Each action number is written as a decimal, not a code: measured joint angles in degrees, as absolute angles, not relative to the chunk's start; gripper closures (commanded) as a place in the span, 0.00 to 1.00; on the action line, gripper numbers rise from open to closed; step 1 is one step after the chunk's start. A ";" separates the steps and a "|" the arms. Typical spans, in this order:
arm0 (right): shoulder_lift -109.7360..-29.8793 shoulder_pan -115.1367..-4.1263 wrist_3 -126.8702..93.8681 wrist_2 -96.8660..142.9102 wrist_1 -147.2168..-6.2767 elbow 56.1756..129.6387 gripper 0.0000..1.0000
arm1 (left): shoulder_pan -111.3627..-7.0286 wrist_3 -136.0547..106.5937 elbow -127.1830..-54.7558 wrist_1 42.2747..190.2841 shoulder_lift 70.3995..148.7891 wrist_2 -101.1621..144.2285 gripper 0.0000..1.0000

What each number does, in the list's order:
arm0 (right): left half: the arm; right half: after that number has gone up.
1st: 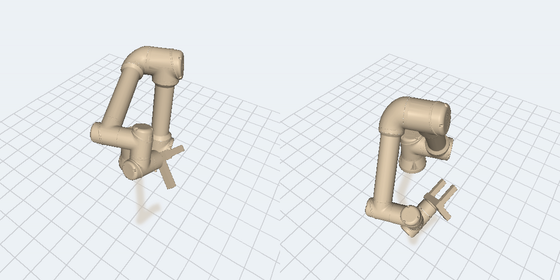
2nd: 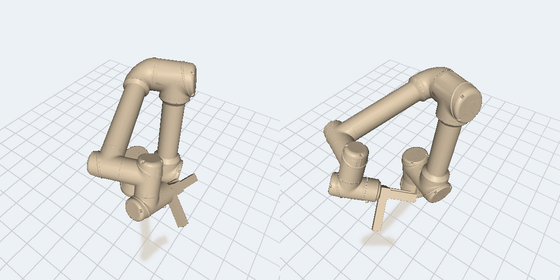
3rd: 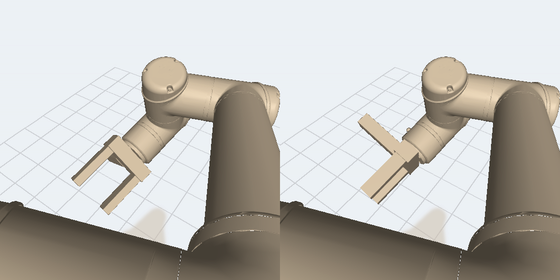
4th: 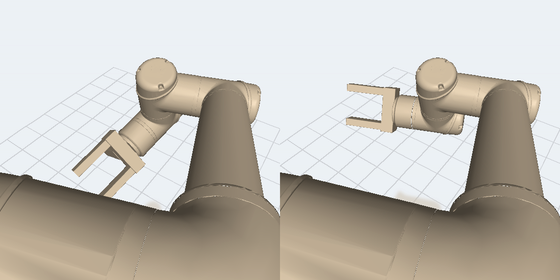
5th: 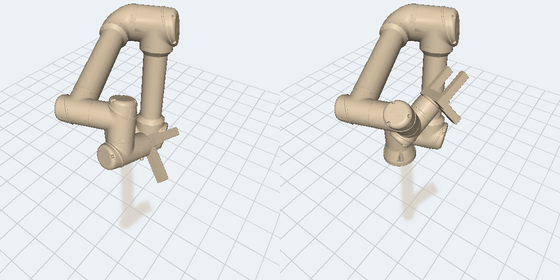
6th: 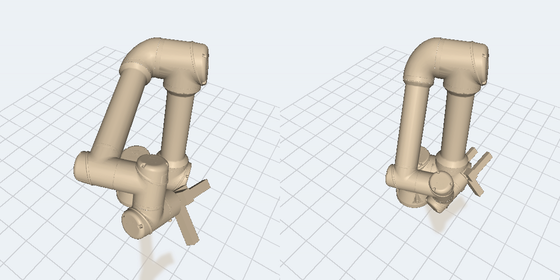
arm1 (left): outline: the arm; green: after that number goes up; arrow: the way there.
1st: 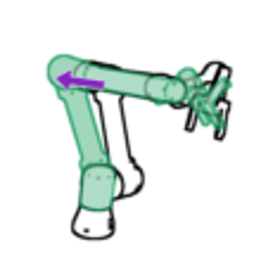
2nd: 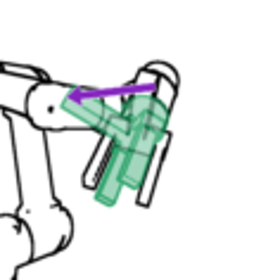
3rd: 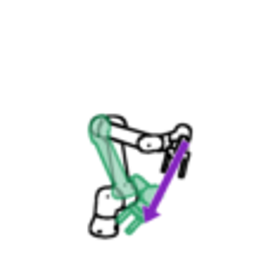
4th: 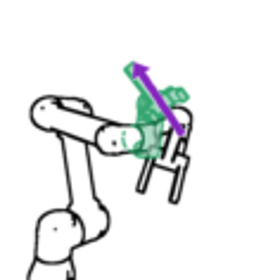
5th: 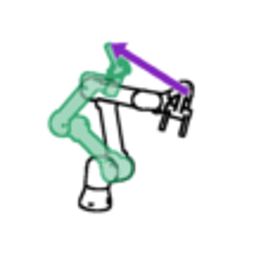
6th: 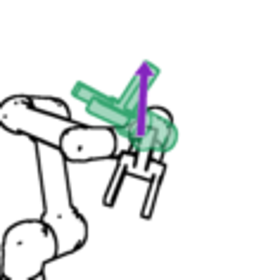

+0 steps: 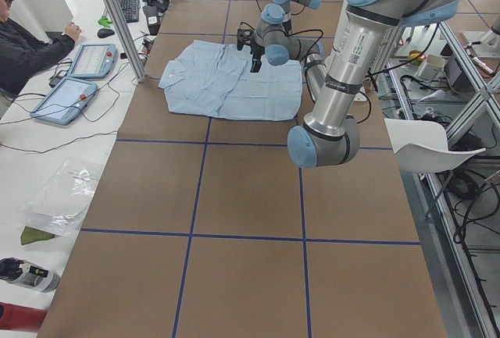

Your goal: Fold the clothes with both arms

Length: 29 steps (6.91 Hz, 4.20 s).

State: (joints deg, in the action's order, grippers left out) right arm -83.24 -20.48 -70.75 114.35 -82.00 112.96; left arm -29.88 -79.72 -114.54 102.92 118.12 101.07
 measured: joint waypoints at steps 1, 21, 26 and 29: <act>-83.39 -20.47 -70.75 114.35 -82.00 113.05 0.80 | -29.87 -79.72 -114.57 102.92 118.12 101.07 0.00; -82.39 -24.74 -70.84 115.02 -81.58 118.55 1.00 | -15.24 -90.47 -114.06 110.53 97.95 98.93 0.18; -82.18 -24.91 -70.84 115.22 -81.53 118.72 1.00 | -15.30 -90.83 -113.85 107.85 98.11 98.82 0.42; -82.18 -24.90 -70.84 115.22 -81.55 118.63 1.00 | -15.59 -91.69 -113.82 107.30 98.20 98.30 0.55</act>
